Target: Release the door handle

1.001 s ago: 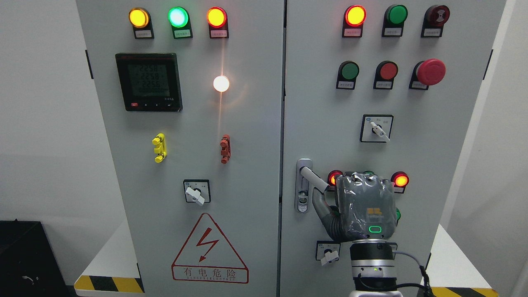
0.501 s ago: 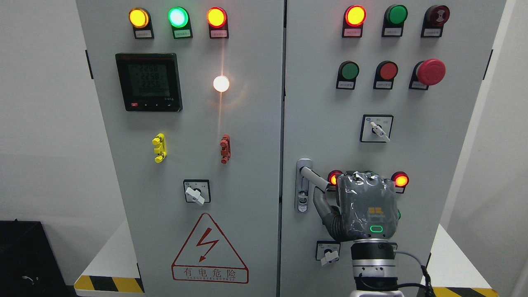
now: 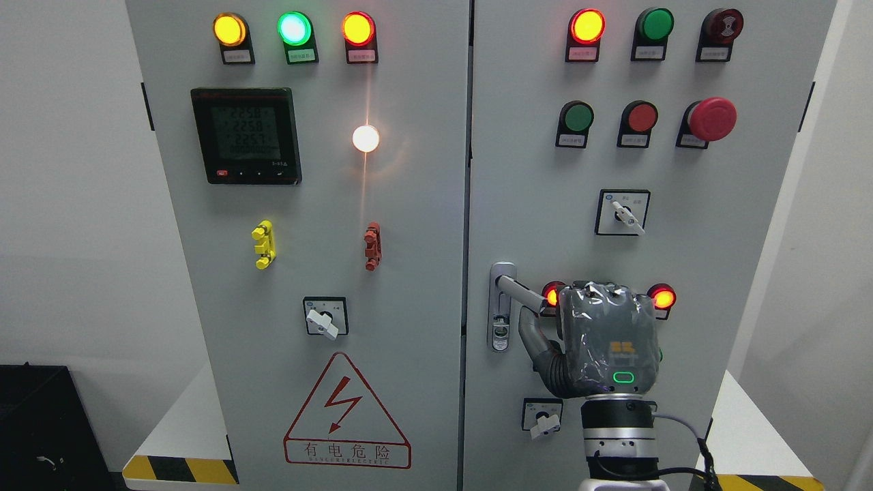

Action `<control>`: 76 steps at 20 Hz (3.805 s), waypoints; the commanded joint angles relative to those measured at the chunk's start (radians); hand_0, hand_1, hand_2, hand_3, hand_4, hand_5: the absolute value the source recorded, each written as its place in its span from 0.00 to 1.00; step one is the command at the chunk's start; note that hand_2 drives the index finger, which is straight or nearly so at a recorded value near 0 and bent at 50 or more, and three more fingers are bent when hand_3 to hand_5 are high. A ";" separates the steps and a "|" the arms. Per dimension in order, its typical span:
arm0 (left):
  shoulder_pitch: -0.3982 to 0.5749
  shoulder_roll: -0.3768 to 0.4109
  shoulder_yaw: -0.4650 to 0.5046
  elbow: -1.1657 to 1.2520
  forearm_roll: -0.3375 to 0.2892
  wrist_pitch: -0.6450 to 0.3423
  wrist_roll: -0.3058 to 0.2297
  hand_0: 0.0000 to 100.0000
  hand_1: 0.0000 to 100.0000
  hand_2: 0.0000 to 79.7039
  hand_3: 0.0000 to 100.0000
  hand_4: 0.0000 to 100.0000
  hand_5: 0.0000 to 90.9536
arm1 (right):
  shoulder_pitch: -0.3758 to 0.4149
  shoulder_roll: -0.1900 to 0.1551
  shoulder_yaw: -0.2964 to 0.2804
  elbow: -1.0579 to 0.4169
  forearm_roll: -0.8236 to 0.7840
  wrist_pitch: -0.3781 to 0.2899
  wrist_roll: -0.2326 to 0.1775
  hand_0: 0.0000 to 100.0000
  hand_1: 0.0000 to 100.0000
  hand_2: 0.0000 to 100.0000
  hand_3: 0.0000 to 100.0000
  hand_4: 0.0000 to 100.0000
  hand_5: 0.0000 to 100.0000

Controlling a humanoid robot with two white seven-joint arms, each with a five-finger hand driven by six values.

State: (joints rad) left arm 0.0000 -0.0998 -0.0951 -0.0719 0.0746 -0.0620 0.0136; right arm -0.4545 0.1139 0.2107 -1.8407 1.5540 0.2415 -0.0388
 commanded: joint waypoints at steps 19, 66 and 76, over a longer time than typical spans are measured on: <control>0.017 0.000 0.000 0.000 -0.001 -0.001 0.000 0.12 0.56 0.00 0.00 0.00 0.00 | -0.006 0.001 -0.001 -0.002 0.000 -0.002 -0.006 0.48 0.44 0.97 1.00 1.00 1.00; 0.017 0.000 0.000 0.000 0.001 -0.001 0.000 0.12 0.56 0.00 0.00 0.00 0.00 | 0.315 -0.034 -0.479 -0.249 -0.319 -0.541 -0.069 0.53 0.36 0.24 0.34 0.40 0.43; 0.017 0.000 0.000 0.000 -0.001 -0.001 0.000 0.12 0.56 0.00 0.00 0.00 0.00 | 0.290 -0.022 -0.416 -0.250 -0.359 -0.559 -0.090 0.57 0.30 0.14 0.13 0.14 0.13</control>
State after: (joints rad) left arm 0.0000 -0.0998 -0.0951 -0.0720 0.0746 -0.0621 0.0136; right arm -0.1568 0.0835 -0.1653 -2.0701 1.2221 -0.3154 -0.1261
